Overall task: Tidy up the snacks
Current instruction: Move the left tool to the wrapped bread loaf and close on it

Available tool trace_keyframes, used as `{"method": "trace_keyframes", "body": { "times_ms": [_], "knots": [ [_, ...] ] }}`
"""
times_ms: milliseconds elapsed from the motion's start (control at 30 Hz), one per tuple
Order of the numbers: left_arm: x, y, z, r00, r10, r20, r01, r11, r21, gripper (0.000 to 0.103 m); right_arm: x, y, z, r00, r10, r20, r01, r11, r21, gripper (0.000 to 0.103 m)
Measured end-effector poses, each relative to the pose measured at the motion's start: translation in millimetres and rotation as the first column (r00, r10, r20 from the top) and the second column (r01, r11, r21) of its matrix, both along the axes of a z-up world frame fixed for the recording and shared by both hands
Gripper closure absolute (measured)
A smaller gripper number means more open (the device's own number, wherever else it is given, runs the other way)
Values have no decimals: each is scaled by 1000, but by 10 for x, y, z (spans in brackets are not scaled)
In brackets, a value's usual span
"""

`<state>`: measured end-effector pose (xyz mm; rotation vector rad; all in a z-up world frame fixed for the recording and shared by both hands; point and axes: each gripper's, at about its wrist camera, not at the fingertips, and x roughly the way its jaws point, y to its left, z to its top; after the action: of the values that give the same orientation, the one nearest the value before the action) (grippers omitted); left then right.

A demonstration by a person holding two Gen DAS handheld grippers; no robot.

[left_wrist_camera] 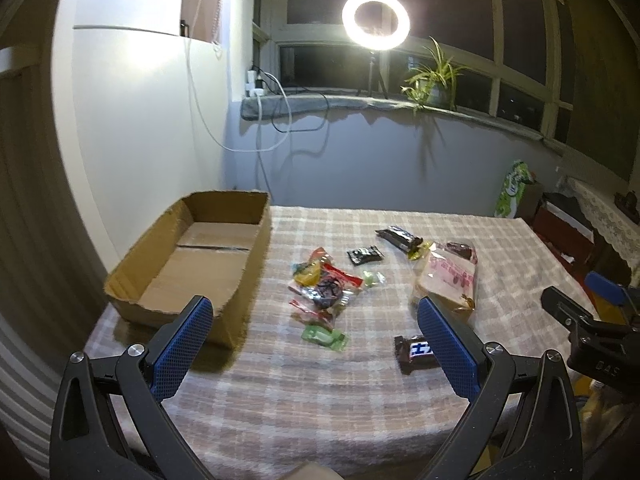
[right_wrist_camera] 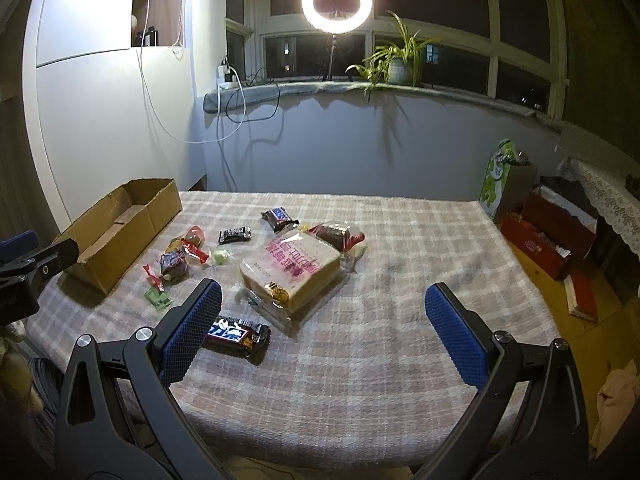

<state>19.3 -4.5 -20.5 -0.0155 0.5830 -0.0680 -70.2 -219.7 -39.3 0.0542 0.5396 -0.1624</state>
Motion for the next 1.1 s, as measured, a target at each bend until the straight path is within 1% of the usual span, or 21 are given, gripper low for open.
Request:
{"method": "trace_keyframes", "body": {
  "times_ms": [167,333,467,533,567,633,767,867,900,967,1033,1100],
  "knots": [
    [164,-77,-124,996,-61,-59,59,998,-33,4,132,-125,-121,999,15,-51,-12,998,63,0],
    [356,-119,-222,984,-131,-118,118,987,-108,7,284,-316,-268,994,26,-102,-9,987,161,0],
    [556,-141,-313,968,-184,-172,152,971,-184,9,424,-449,-376,990,46,-131,-12,969,247,0],
    [667,-163,-364,956,-216,-200,169,959,-227,15,512,-532,-438,987,70,-142,-23,952,305,0],
    [727,-177,-389,948,-235,-217,178,952,-250,19,547,-554,-457,986,78,-147,-26,945,326,0],
    [840,-223,-433,937,-256,-239,186,942,-278,21,649,-624,-521,982,96,-161,-28,924,382,0],
    [1021,-350,-502,906,-323,-275,227,916,-329,22,824,-715,-631,976,131,-175,-31,875,484,0],
    [1156,-408,-566,885,-353,-304,229,898,-376,30,976,-760,-718,970,163,-180,-38,833,551,0],
    [1193,-429,-583,881,-358,-308,231,895,-382,32,1009,-767,-741,969,169,-180,-39,825,564,1],
    [1264,-470,-609,876,-366,-314,234,892,-386,32,1095,-781,-796,965,182,-186,-37,804,593,7],
    [1331,-509,-625,868,-378,-321,241,887,-394,34,1170,-807,-853,962,200,-187,-39,777,628,10],
    [1410,-535,-665,858,-388,-337,239,881,-408,36,1224,-821,-900,960,209,-187,-37,756,653,11]
  ]
}}
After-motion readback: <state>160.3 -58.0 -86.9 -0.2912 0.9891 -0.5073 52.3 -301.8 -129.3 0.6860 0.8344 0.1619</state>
